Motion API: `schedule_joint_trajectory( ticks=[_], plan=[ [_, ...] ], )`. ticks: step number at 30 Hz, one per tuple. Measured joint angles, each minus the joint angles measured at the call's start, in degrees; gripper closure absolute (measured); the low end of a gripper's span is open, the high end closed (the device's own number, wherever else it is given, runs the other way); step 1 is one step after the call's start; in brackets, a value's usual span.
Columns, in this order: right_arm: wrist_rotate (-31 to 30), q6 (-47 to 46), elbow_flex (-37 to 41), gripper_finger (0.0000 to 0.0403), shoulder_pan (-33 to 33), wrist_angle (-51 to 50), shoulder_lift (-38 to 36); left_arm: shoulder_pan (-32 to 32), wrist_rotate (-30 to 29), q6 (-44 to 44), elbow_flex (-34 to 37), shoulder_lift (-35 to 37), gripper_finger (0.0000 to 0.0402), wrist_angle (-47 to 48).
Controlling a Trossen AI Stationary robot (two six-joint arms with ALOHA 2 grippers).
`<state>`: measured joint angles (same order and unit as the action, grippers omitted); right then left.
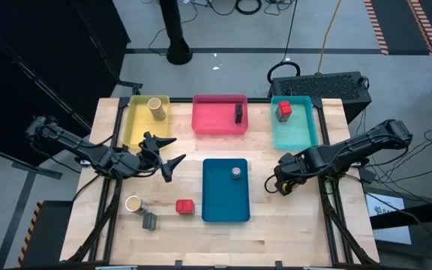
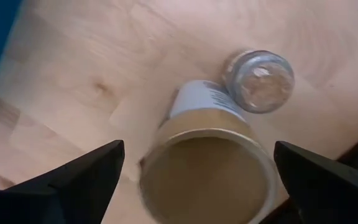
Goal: Sort spices by type
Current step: Put the right gold seasoning bottle into the yellow bin
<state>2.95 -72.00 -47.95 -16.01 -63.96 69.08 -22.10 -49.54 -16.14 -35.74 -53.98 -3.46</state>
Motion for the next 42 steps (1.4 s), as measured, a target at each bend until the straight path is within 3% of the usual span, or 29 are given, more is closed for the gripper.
schedule_joint_trajectory(
  ticks=[3, 8, 9, 13, 17, 22, 28, 35, 42],
  plan=[
    [0.01, -1.59, 0.74, 0.0038, 0.0, -0.16, -0.02, 0.01, 0.0, 0.0, 0.01, 0.0, 0.0052, 0.01],
    [-0.11, -5.29, 1.08, 0.0151, 0.2, 0.1, -0.04, 0.01, 0.0, 0.04, 0.01, 0.0, 0.0052, 0.02],
    [-0.11, -5.52, 1.08, 0.0158, 0.2, 0.37, -0.07, 0.01, -0.01, 0.16, 0.01, 0.0, 0.0052, 0.02],
    [0.01, -6.56, -0.03, 0.0156, 0.17, -0.59, 0.04, 0.01, 0.27, 0.5, 0.01, 0.0, 0.0052, 0.14],
    [-2.44, -6.54, -8.42, 0.0156, 0.15, -7.78, 0.02, 0.01, 3.76, 0.52, 0.01, 0.0, 0.0052, 0.49],
    [-11.65, -3.47, -24.31, 0.0156, -0.5, -12.92, 0.29, 0.01, 12.77, 2.99, 0.0, 0.0, 0.0052, 0.72],
    [-23.95, 13.79, -38.55, 0.0156, -0.3, -3.54, 5.87, 0.01, 16.52, 6.62, 0.01, -0.34, 0.0052, -1.99],
    [-23.44, 34.76, -45.0, 0.0156, 3.87, 8.01, 16.45, 0.0, 18.57, 11.55, -0.01, -3.0, 0.0052, -8.36],
    [-18.88, 44.82, -48.95, 0.0156, 6.96, 11.85, 24.77, 0.01, 19.3, 19.37, -0.01, -6.9, 0.0052, -12.54]
  ],
)
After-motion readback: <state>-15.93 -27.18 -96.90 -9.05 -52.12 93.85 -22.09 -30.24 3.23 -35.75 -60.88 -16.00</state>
